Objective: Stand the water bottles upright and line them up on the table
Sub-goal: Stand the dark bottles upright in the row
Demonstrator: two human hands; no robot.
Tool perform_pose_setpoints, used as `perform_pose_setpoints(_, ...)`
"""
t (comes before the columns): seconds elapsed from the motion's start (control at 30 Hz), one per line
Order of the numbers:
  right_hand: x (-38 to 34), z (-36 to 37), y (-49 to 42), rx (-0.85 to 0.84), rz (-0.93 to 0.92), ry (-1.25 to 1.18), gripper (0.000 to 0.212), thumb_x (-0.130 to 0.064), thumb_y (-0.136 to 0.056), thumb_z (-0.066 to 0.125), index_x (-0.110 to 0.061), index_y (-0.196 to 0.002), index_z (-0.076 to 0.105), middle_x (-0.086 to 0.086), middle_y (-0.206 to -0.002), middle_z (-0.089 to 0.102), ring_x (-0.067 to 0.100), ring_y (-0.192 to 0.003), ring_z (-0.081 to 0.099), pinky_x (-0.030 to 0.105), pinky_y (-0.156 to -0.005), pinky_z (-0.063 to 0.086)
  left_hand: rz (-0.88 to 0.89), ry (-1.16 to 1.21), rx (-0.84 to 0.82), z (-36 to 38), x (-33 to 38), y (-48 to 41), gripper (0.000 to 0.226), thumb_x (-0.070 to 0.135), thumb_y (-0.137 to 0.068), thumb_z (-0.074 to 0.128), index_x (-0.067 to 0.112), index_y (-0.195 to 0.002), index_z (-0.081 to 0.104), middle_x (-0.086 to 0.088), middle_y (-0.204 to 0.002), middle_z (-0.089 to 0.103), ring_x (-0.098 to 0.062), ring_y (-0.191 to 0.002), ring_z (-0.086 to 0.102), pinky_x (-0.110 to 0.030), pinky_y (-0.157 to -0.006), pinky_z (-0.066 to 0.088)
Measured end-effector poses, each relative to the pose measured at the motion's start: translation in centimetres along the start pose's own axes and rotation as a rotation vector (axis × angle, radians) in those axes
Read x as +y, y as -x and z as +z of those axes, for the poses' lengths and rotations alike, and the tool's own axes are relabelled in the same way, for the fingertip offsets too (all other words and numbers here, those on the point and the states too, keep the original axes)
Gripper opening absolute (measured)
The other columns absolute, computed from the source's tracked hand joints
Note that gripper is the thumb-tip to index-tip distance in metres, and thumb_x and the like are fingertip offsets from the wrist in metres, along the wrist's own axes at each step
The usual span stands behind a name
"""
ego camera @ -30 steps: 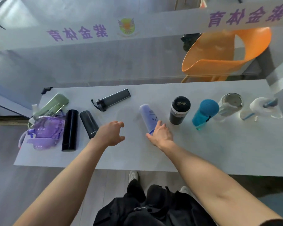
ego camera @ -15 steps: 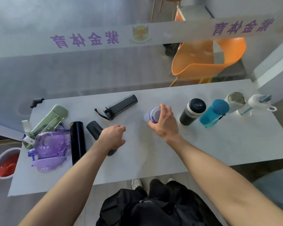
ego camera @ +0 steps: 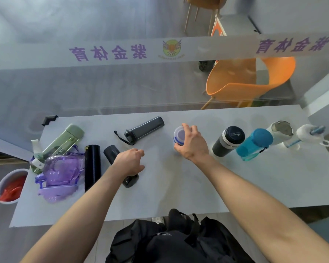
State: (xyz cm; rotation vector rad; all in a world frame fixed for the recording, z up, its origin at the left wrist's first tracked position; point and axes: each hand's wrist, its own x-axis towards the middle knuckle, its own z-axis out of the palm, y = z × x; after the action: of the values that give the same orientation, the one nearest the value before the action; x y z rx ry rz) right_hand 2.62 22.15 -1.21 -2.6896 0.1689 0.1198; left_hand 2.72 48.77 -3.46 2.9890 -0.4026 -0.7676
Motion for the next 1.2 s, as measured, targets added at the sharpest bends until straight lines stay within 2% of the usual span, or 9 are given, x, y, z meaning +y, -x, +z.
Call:
perform_pose_setpoints(0.17,0.3,-0.4,-0.8,-0.074,-0.053,0.055,0.1,-0.057,-0.078,0.078,-0.019,-0.16,0.036,0.012,-0.136,0.05,0.036,-0.116,0.061,0.045,-0.095,0.057,-0.08,0.053,0.033,-1.1,-1.4,-0.3,0.056,0.047,-0.098,0.068,0.027,-0.149,0.056,0.001,-0.149,0.06,-0.027,-0.131,0.063,-0.04,-0.096,0.052)
perform_pose_setpoints(0.27,-0.3,-0.7,-1.5,-0.009,-0.098,0.164,0.102,-0.066,-0.074,0.077,-0.013,-0.154,0.042,0.013,-0.133,0.053,0.036,-0.119,0.058,0.048,-0.097,0.053,-0.114,0.061,0.052,-1.7,-2.6,-0.4,0.056,0.047,-0.096,0.068,0.028,-0.148,0.056,0.002,-0.148,0.061,-0.027,-0.132,0.062,-0.041,-0.1,0.053)
perform_pose_setpoints(0.4,-3.6,-0.3,-2.5,0.165,-0.313,0.214,0.075,-0.057,-0.074,0.075,-0.007,-0.129,0.061,0.016,-0.127,0.059,0.039,-0.125,0.055,0.055,-0.104,0.046,-0.144,0.066,0.065,-2.4,-4.4,-0.2,0.057,0.048,-0.095,0.069,0.029,-0.147,0.057,0.002,-0.144,0.063,-0.025,-0.133,0.061,-0.042,-0.102,0.052)
perform_pose_setpoints(0.5,-7.4,1.5,-3.4,0.127,-0.476,0.186,0.054,-0.041,-0.078,0.079,-0.008,-0.118,0.066,0.015,-0.119,0.062,0.036,-0.112,0.06,0.049,-0.094,0.051,-0.146,0.073,0.082,-2.9,-6.2,-0.1,0.056,0.047,-0.094,0.069,0.028,-0.146,0.059,0.001,-0.139,0.064,-0.027,-0.129,0.063,-0.041,-0.101,0.052)
perform_pose_setpoints(0.57,-9.7,3.8,-3.9,0.006,-0.506,0.212,0.052,-0.037,-0.079,0.08,-0.01,-0.121,0.064,0.013,-0.12,0.061,0.035,-0.11,0.06,0.047,-0.089,0.054,-0.15,0.074,0.093,-3.1,-7.6,0.0,0.055,0.046,-0.095,0.069,0.027,-0.145,0.06,0.001,-0.137,0.065,-0.027,-0.128,0.064,-0.04,-0.097,0.05)
perform_pose_setpoints(0.7,-12.8,9.3,-5.9,-0.21,-0.476,0.325,0.06,-0.028,-0.082,0.078,-0.016,-0.135,0.055,0.009,-0.13,0.058,0.032,-0.124,0.057,0.045,-0.098,0.051,-0.159,0.095,0.095,-3.6,-11.2,0.3,0.054,0.048,-0.095,0.067,0.027,-0.144,0.061,-0.001,-0.136,0.066,-0.028,-0.127,0.064,-0.043,-0.098,0.055)
perform_pose_setpoints(0.93,-15.8,15.4,-10.3,-0.344,-0.464,0.562,0.088,-0.01,-0.088,0.068,-0.021,-0.165,0.027,0.007,-0.149,0.05,0.028,-0.145,0.043,0.057,-0.122,0.031,-0.117,0.073,0.058,-3.4,-17.1,0.5,0.052,0.047,-0.098,0.066,0.024,-0.143,0.06,-0.002,-0.133,0.066,-0.031,-0.117,0.068,-0.042,-0.09,0.055)
perform_pose_setpoints(1.1,-16.3,16.9,-12.1,-0.305,-0.55,0.593,0.081,-0.013,-0.084,0.073,-0.017,-0.156,0.038,0.009,-0.135,0.06,0.031,-0.125,0.058,0.053,-0.114,0.04,-0.083,0.083,0.019,-3.0,-20.0,-0.3,0.052,0.048,-0.097,0.067,0.025,-0.143,0.06,-0.002,-0.128,0.066,-0.03,-0.114,0.068,-0.046,-0.093,0.057)
perform_pose_setpoints(1.2,-16.8,15.2,-12.0,-0.181,-0.508,0.387,0.088,-0.027,-0.077,0.081,-0.014,-0.156,0.044,0.013,-0.13,0.061,0.036,-0.117,0.062,0.049,-0.103,0.049,-0.051,0.097,0.018,-2.8,-21.0,-1.0,0.052,0.047,-0.097,0.068,0.025,-0.144,0.06,-0.002,-0.129,0.066,-0.03,-0.113,0.068,-0.045,-0.092,0.058)
